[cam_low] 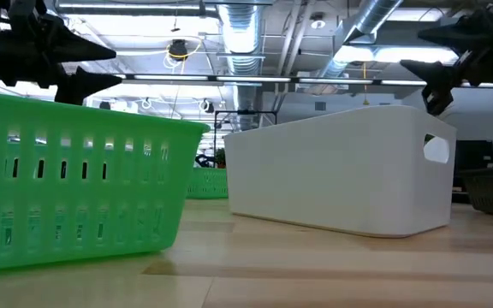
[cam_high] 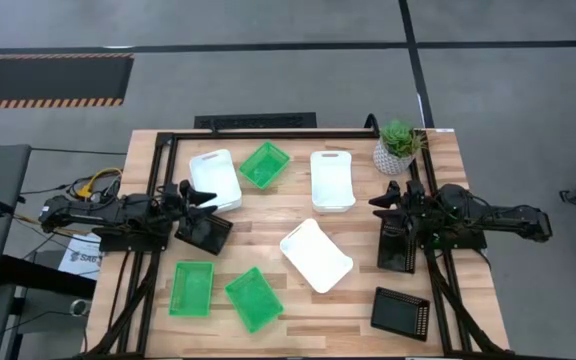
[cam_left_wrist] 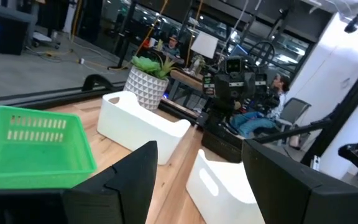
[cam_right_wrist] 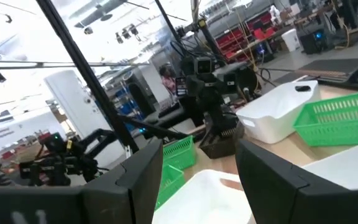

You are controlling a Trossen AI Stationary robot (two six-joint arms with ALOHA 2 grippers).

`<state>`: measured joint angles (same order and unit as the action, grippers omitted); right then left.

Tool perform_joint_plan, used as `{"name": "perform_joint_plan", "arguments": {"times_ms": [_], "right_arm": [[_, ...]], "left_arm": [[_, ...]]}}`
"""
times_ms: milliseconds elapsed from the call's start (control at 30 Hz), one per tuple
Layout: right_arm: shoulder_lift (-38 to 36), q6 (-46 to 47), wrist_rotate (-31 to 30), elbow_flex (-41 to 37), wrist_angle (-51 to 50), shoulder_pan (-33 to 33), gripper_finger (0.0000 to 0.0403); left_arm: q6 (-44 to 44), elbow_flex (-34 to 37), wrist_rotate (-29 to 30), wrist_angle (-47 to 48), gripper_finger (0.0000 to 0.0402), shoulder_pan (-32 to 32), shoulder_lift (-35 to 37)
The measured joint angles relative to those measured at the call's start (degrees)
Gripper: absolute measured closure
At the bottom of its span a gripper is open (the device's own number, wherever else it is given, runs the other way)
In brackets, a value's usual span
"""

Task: Stack baskets by color
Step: Stack the top right white bin on top of the top white bin

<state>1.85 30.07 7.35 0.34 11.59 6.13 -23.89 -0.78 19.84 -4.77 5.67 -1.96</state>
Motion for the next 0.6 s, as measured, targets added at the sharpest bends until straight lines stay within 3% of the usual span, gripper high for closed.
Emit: {"name": "perform_joint_plan", "arguments": {"times_ms": [100, 300, 600], "right_arm": [[0.0, 3.1, -2.7, 0.0, 0.4, 0.0, 0.0177], [0.0, 11.1, -14.4, 0.0, 1.4, 0.0, 0.0177], [4.0, 9.7, -15.3, 7.2, 2.0, -0.6, 0.0177]], "left_arm": [[-0.3, 0.0, 1.5, -1.9, 0.0178, 0.0, 0.0], [-2.3, -0.2, 0.3, -8.1, 0.0178, 0.0, 0.0], [-2.1, -8.1, 0.1, -5.3, 0.0178, 0.0, -0.8]]}}
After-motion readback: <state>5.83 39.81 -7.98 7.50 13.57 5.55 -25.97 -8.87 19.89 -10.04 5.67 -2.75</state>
